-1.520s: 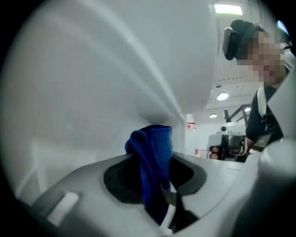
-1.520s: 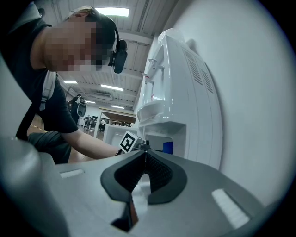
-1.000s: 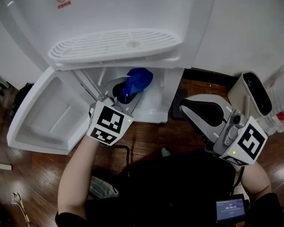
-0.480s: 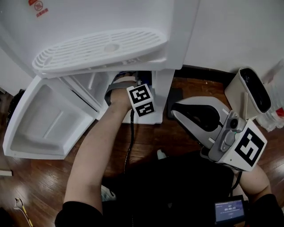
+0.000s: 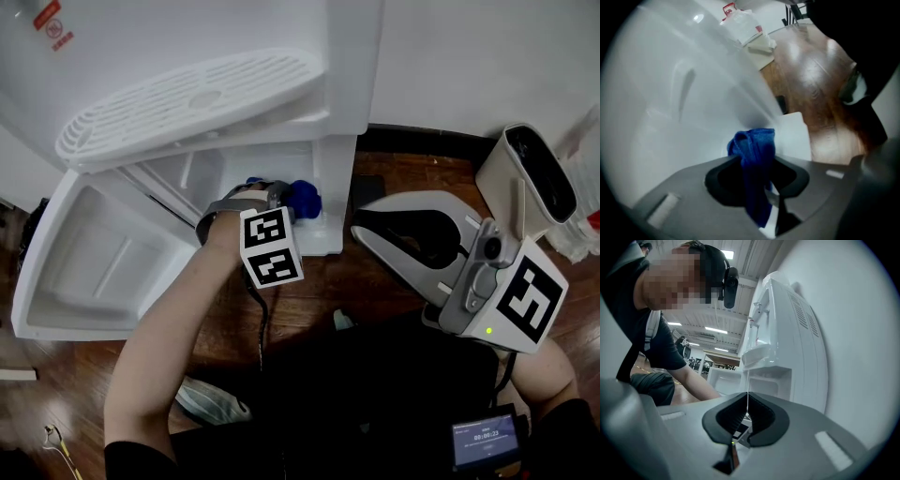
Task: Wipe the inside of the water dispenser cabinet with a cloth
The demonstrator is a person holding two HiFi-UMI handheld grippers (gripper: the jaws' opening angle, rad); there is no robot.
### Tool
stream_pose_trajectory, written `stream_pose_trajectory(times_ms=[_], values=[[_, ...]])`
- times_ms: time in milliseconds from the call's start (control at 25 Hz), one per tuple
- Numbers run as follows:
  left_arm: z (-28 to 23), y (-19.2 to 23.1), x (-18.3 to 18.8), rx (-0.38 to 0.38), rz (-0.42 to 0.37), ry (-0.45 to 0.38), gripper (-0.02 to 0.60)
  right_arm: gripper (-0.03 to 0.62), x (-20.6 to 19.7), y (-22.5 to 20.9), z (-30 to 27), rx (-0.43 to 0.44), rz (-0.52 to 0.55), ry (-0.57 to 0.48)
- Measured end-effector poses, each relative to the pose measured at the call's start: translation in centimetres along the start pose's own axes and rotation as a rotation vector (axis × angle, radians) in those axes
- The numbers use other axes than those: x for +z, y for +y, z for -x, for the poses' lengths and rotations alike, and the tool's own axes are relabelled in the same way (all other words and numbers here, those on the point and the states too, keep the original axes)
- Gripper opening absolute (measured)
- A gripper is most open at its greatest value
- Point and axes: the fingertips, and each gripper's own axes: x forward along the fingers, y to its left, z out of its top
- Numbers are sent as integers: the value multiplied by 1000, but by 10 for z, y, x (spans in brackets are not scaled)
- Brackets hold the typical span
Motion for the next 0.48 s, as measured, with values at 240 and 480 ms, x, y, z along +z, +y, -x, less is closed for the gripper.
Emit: stream_pose_trajectory(times_ms=[240, 480], values=[[37, -8, 0, -98, -47, -43, 140, 11, 3, 5, -3, 14, 24, 12], [-2, 92, -56, 281, -169, 213, 140, 8, 1, 2, -1, -1, 7, 0]])
